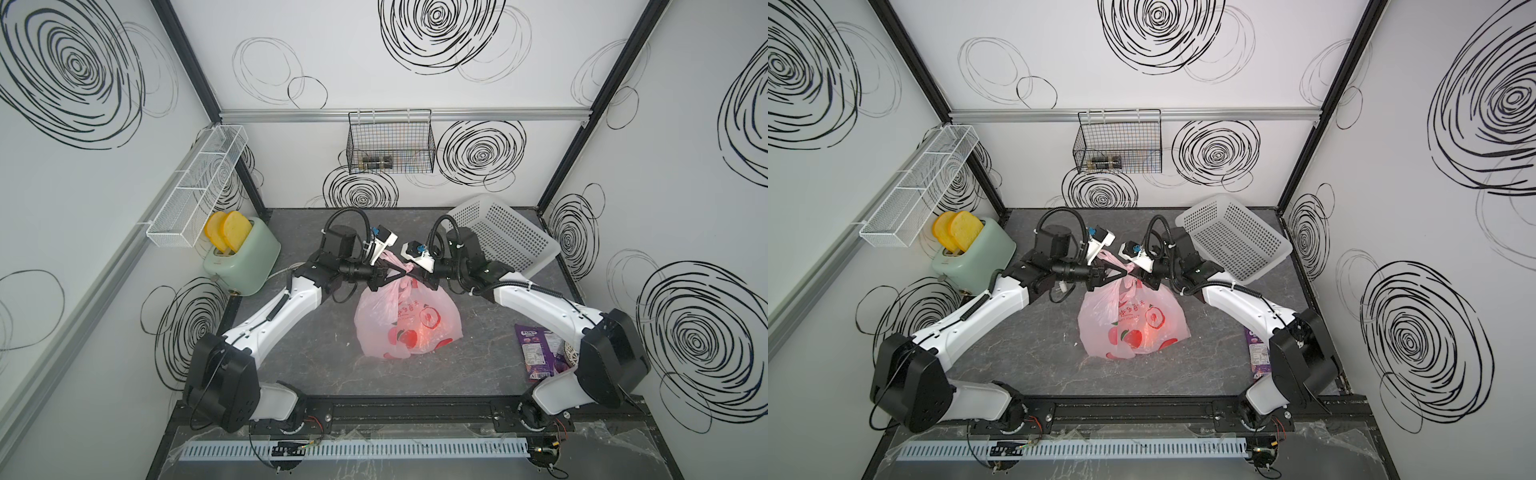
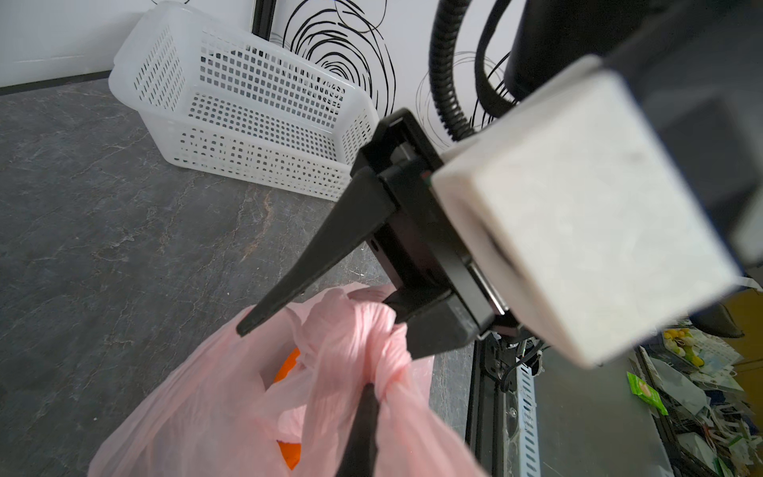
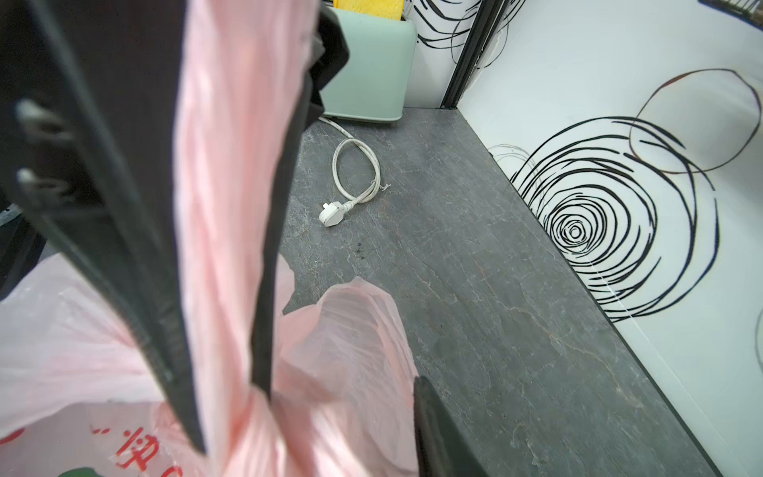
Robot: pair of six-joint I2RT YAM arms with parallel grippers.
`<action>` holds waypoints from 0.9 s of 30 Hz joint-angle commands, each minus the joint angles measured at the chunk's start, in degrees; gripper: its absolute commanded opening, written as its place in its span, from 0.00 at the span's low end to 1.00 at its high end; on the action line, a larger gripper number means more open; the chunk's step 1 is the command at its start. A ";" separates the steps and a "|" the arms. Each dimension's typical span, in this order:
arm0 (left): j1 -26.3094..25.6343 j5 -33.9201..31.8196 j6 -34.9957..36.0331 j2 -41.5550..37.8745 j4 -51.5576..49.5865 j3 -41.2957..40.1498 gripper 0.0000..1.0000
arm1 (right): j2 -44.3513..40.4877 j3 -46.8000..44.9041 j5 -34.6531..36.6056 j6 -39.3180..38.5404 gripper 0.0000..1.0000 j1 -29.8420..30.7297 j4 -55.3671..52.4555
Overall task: Place the oranges into plastic bags & tie knots
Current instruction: Tie the plastic bag at the center of the board.
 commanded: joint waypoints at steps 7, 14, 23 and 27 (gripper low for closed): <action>-0.52 4.67 0.69 -0.29 0.76 1.20 0.02 | -3.84 -7.35 4.12 -3.09 0.17 2.65 18.91; -0.51 7.16 -3.66 -0.75 5.75 -0.49 0.02 | -5.07 -10.57 8.40 -5.22 0.10 5.01 25.56; 2.52 10.29 -15.15 -4.16 17.77 -7.34 0.53 | -7.34 -16.69 5.74 2.99 0.02 5.49 37.44; 6.29 10.46 -19.16 -8.84 22.03 -12.03 0.60 | -7.14 -17.93 5.47 4.74 0.02 5.49 40.03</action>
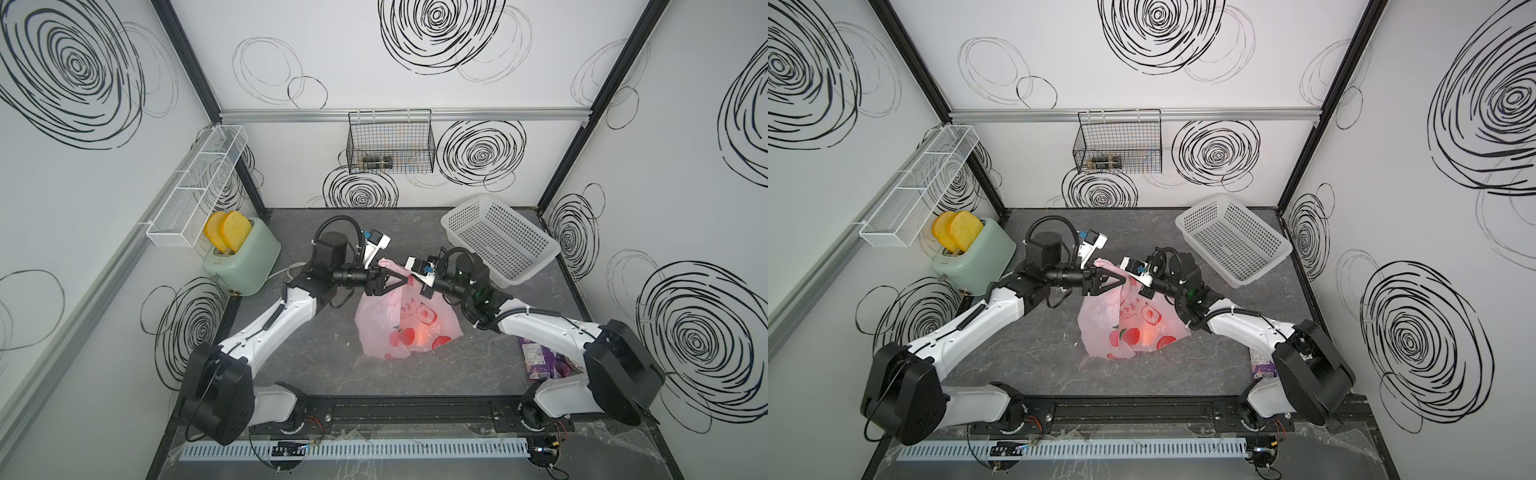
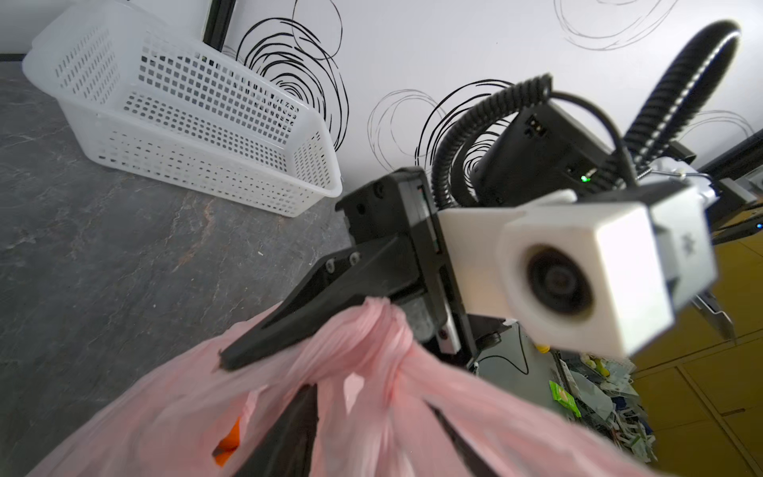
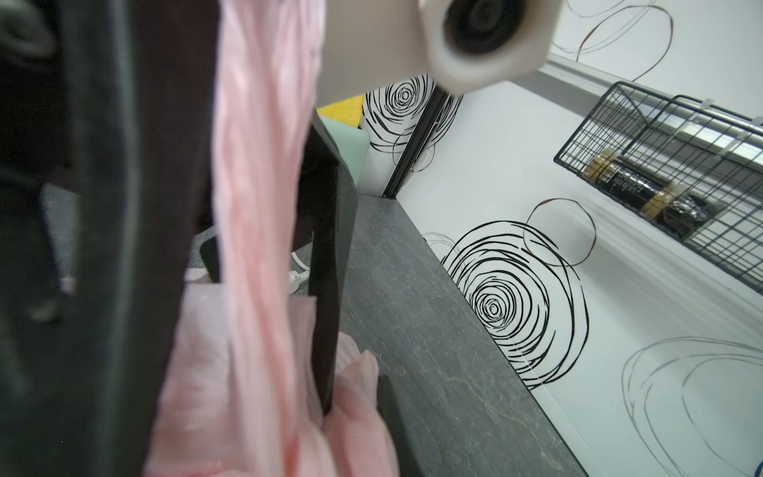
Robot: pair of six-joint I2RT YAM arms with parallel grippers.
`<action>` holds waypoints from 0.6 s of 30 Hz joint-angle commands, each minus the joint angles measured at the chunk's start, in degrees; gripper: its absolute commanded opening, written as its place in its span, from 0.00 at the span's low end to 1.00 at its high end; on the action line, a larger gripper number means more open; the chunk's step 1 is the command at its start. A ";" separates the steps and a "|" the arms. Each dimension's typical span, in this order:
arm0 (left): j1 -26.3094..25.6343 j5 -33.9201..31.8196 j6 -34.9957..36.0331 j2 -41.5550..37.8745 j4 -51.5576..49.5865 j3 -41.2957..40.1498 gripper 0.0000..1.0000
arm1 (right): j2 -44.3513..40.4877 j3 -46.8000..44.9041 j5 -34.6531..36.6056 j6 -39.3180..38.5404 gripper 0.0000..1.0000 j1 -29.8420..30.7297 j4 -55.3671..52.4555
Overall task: Place the oranges into plastic bags & tie knots
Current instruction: Tie the plastic bag at the center of the board.
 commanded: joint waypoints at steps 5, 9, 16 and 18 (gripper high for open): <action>7.54 -0.10 -2.43 -4.22 2.78 -2.62 0.64 | -1.56 -0.57 -3.41 4.21 0.01 0.51 7.16; 5.55 0.28 -1.80 -1.19 2.90 -1.88 0.51 | -0.97 -0.66 -3.99 5.68 0.01 0.50 7.94; 1.65 -1.71 -0.54 0.66 3.06 0.19 0.36 | -0.16 -0.57 -4.38 6.15 0.00 0.77 7.25; 1.21 -3.35 1.10 1.20 0.67 1.44 0.38 | -0.16 -0.57 -4.49 6.18 0.00 0.93 7.12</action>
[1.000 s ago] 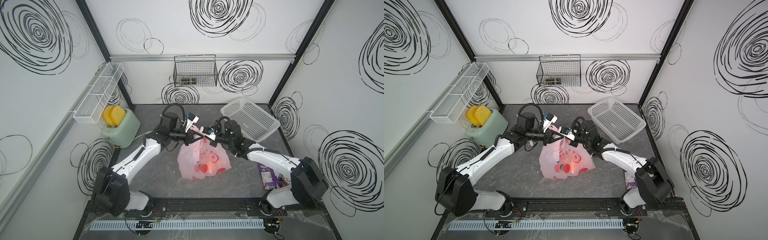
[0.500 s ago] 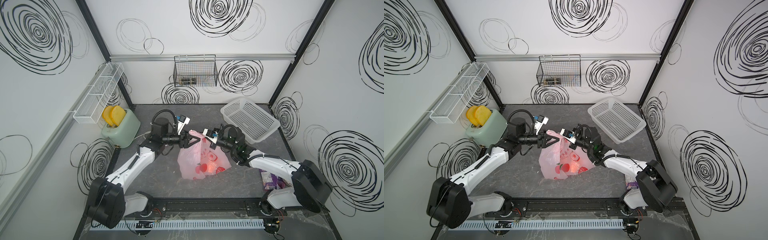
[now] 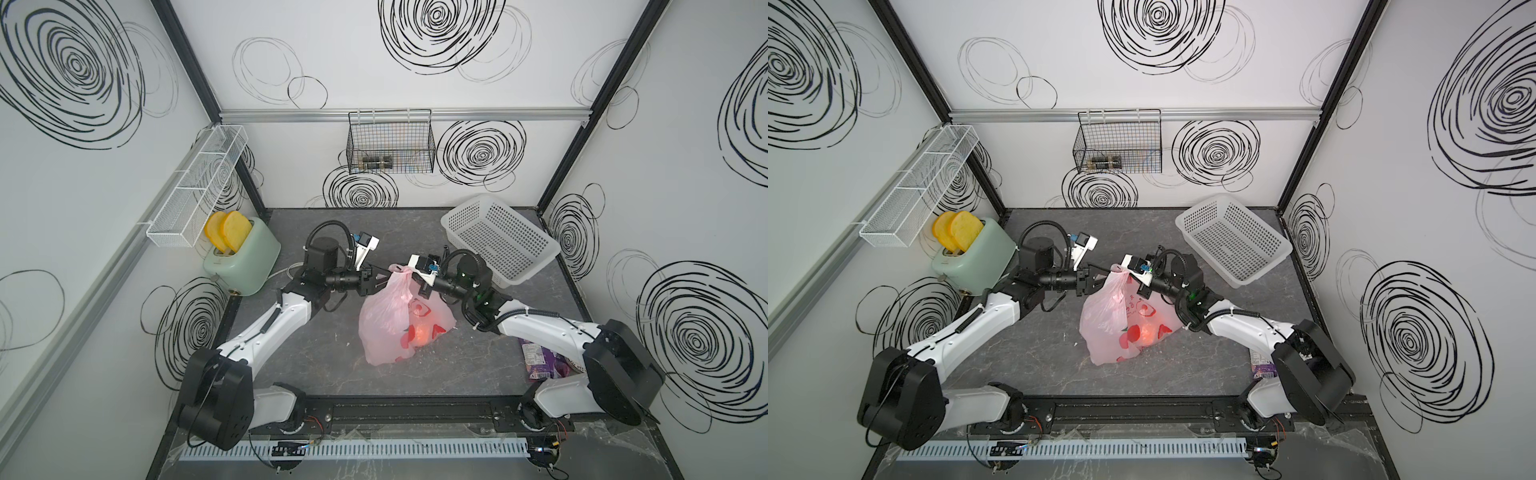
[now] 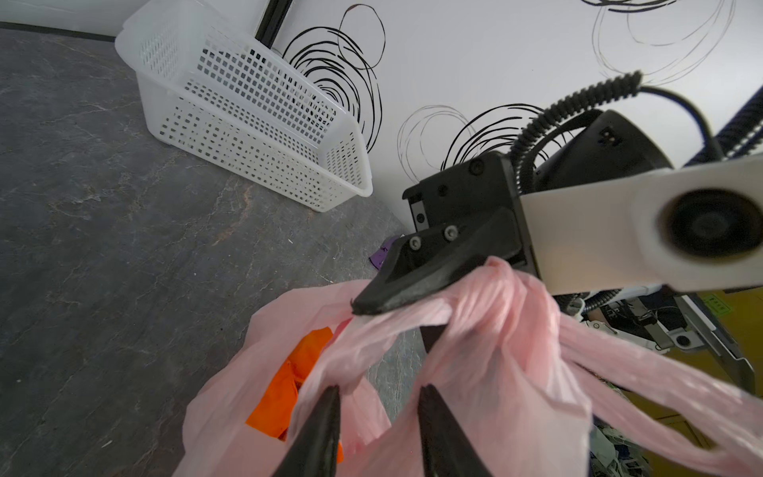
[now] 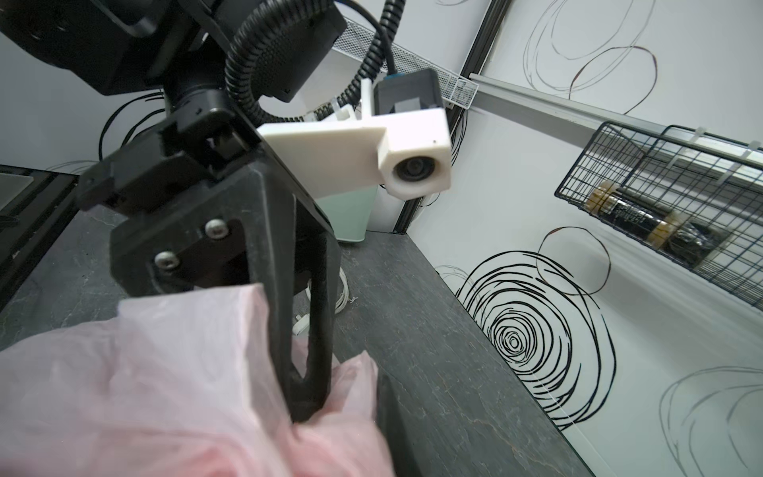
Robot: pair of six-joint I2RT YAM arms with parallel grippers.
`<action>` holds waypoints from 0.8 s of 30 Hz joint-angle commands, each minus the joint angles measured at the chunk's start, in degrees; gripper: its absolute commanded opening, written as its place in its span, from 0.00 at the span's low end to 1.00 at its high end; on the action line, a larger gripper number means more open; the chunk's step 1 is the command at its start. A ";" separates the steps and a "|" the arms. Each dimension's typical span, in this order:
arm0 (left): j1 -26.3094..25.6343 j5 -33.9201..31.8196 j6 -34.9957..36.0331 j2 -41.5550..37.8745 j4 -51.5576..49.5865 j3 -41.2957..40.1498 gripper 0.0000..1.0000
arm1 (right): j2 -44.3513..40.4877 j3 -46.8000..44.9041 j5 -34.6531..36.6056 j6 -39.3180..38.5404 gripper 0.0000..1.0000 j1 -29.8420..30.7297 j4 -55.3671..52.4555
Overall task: Place the oranges into plastic bags & tie knots
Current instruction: Tie the plastic bag at the center of the board.
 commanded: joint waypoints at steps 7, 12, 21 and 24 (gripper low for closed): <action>-3.95 -9.65 9.43 3.82 -7.49 7.19 0.56 | 0.19 0.24 -1.07 0.62 0.00 0.88 1.28; -5.33 -15.93 13.95 4.93 -12.15 9.05 0.54 | 0.02 0.24 -1.02 0.96 0.00 0.97 1.09; -6.37 -25.36 17.44 3.71 -16.01 10.72 0.33 | -0.07 -0.11 0.98 1.68 0.00 1.24 0.90; -6.44 -25.64 18.98 3.70 -18.38 11.88 0.28 | -0.50 -0.19 2.41 1.55 0.00 1.24 0.75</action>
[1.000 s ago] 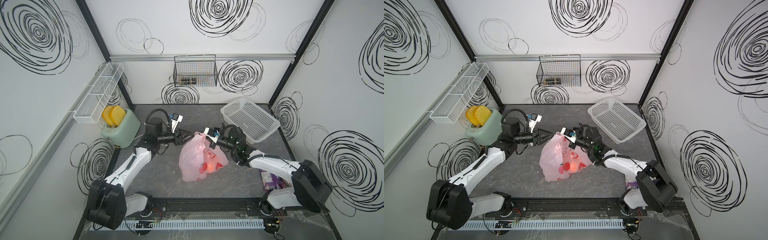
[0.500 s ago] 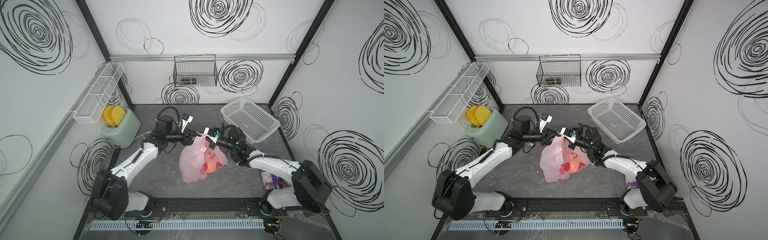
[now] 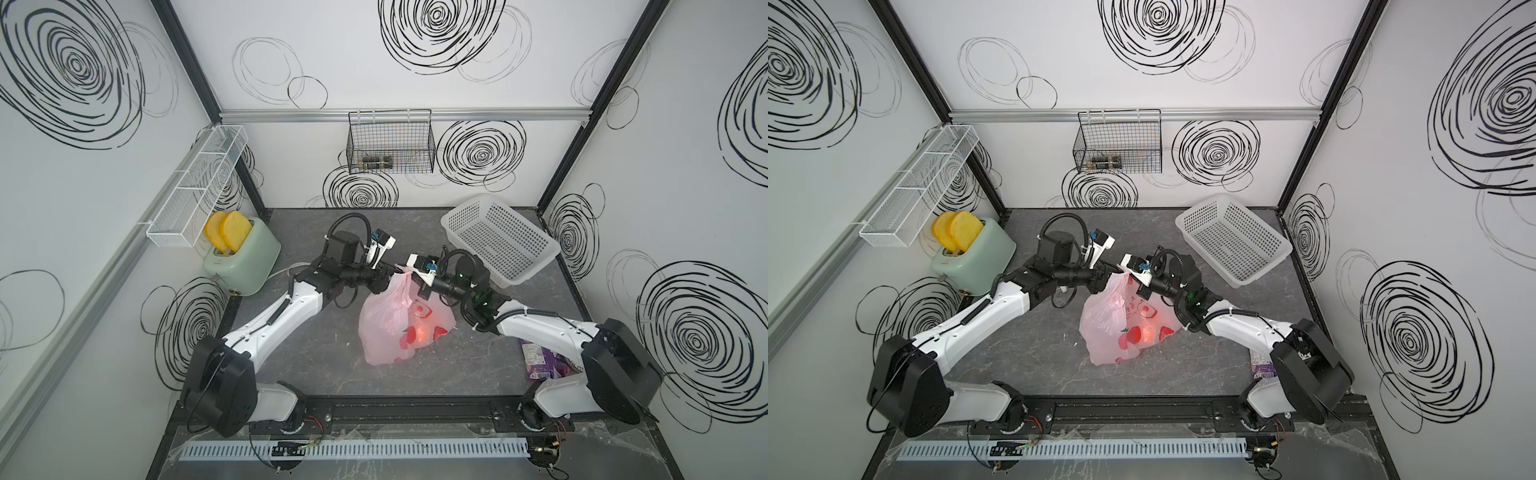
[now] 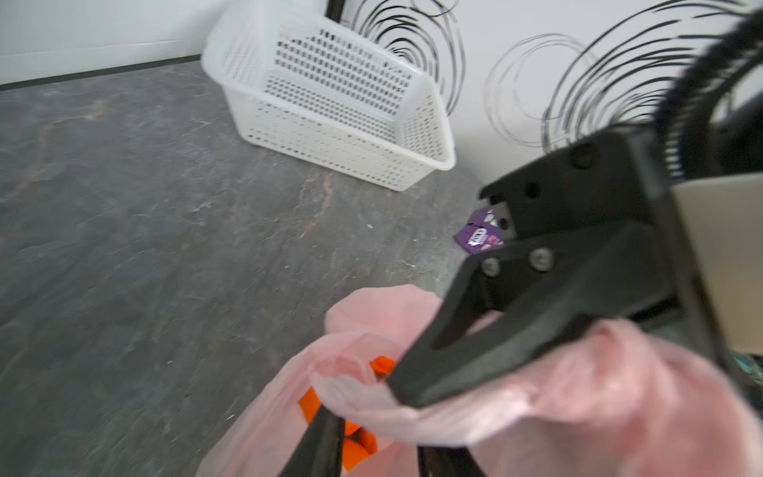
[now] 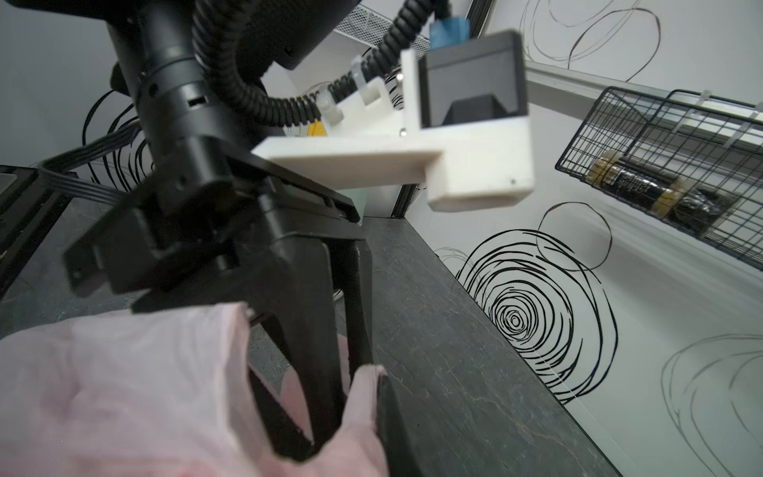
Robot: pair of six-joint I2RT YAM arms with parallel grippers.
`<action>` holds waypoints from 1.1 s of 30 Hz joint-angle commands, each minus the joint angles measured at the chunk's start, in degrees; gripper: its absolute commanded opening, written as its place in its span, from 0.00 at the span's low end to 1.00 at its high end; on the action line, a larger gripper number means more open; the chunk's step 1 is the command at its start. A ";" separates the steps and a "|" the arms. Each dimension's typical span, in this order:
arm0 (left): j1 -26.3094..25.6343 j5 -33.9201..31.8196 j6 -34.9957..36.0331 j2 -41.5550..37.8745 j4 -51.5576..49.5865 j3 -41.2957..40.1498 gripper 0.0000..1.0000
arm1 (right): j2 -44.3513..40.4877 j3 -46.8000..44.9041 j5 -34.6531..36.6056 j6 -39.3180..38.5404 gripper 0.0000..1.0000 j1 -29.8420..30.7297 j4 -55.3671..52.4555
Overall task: Place the oranges into plastic bags & tie knots
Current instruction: Tie the plastic bag at the center of the board.
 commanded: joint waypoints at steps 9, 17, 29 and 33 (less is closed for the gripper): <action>0.00 -1.88 4.99 -1.08 -5.53 4.27 0.19 | -0.59 0.57 1.76 0.61 0.00 0.93 1.25; -3.36 -6.15 8.04 -2.23 -10.13 6.18 0.38 | -0.43 1.01 2.61 1.79 0.00 1.06 0.74; -7.99 -18.47 4.77 -2.03 -10.48 5.92 0.25 | 0.74 1.63 4.18 1.84 0.00 1.43 -0.93; -8.43 -25.24 3.54 -2.95 -11.13 6.01 0.16 | 0.55 1.38 4.86 1.88 0.00 1.50 -1.09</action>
